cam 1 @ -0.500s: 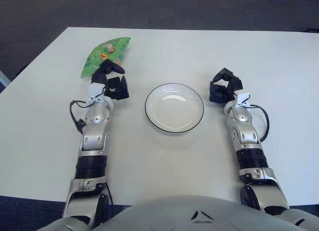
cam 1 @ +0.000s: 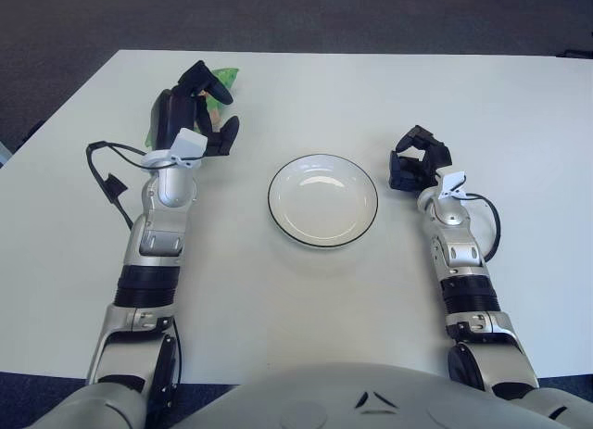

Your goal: Put the snack into the plate.

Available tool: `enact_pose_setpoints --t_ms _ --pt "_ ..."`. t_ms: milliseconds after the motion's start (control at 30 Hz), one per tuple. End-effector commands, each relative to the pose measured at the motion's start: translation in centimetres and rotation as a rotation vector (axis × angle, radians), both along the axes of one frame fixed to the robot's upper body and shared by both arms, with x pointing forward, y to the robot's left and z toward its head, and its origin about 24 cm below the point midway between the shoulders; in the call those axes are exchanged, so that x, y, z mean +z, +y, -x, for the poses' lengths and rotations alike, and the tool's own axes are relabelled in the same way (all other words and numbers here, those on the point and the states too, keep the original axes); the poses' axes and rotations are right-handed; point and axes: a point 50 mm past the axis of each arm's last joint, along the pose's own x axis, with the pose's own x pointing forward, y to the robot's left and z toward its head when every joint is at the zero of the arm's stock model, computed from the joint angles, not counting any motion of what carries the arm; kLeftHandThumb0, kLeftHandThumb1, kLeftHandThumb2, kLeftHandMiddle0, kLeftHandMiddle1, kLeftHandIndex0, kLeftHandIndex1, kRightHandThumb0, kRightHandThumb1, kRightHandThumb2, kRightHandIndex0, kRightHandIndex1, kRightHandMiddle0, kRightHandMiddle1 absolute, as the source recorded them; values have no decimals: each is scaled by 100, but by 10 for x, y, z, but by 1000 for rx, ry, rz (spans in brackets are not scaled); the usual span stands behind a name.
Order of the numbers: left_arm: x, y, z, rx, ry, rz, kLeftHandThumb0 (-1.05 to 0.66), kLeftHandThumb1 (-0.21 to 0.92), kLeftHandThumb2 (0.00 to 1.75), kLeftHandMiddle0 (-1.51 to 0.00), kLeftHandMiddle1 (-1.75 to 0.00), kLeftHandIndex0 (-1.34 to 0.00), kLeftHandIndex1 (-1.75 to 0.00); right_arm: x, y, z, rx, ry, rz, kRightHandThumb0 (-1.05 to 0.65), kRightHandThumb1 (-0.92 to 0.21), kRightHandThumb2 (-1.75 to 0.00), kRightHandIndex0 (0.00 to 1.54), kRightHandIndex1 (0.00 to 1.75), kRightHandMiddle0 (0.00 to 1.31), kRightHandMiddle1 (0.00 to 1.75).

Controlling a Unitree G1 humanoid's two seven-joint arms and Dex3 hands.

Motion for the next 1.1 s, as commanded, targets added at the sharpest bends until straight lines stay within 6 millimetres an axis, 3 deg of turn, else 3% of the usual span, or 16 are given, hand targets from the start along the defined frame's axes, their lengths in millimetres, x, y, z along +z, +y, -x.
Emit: enact_pose_setpoints --t_ms 0,500,633,700,800,900,1067 --pt "11 1 -4 4 -25 -112 -48 32 131 -119 -175 -61 -175 -49 -8 25 -35 195 1 -50 -27 -137 135 175 65 175" --pt "27 10 -14 118 -53 -393 -49 30 134 -127 -175 -63 -175 -49 -8 23 -30 193 -4 -50 -27 -137 134 175 65 175" --pt "28 11 -18 180 -70 -454 -47 35 127 -125 -175 -58 -175 -49 -8 23 -28 197 0 -50 -27 -137 134 175 65 175" --pt "27 11 -20 209 -74 -477 -46 40 122 -114 -175 -55 -175 -49 -9 23 -27 200 1 -50 -27 -137 134 175 65 175" --pt "25 10 -26 247 -78 -515 -43 50 108 -75 -169 -47 -175 -50 -9 23 -24 204 3 -50 -27 -138 133 175 65 175" --pt "23 9 -35 263 -78 -553 -40 64 91 -53 -160 -37 -175 -50 -10 23 -18 204 3 -50 -27 -138 133 175 65 175" --pt "21 11 -42 255 -56 -608 -37 81 67 -37 -149 -26 -175 -50 -10 23 -11 205 9 -50 -27 -138 134 175 65 175"
